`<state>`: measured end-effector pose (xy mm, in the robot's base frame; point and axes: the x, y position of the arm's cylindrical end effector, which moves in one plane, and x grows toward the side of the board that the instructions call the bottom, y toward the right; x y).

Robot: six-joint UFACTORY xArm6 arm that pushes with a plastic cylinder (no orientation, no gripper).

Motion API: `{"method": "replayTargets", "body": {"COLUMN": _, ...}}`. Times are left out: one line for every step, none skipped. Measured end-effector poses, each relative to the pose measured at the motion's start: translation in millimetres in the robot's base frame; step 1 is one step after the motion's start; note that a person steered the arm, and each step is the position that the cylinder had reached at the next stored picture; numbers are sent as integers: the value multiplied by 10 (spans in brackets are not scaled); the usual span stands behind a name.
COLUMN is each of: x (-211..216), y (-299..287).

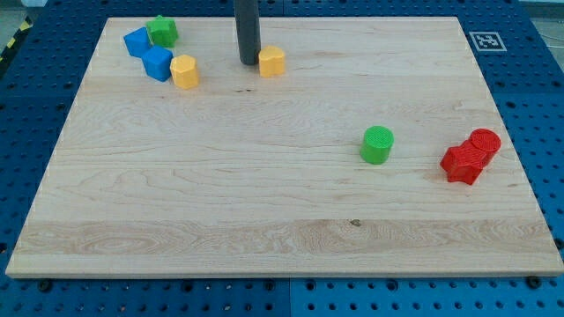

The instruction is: Move the group of blocks to form a group at top side of the board

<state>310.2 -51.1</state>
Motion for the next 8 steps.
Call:
{"method": "replayTargets", "body": {"x": 356, "y": -71}}
{"method": "replayTargets", "body": {"x": 692, "y": -364}}
{"method": "replayTargets", "body": {"x": 769, "y": -783}}
{"method": "replayTargets", "body": {"x": 650, "y": -1142}}
{"method": "replayTargets", "body": {"x": 337, "y": -1322}}
{"method": "replayTargets", "body": {"x": 19, "y": -1335}}
{"method": "replayTargets", "body": {"x": -201, "y": -1352}}
{"method": "replayTargets", "body": {"x": -271, "y": -1400}}
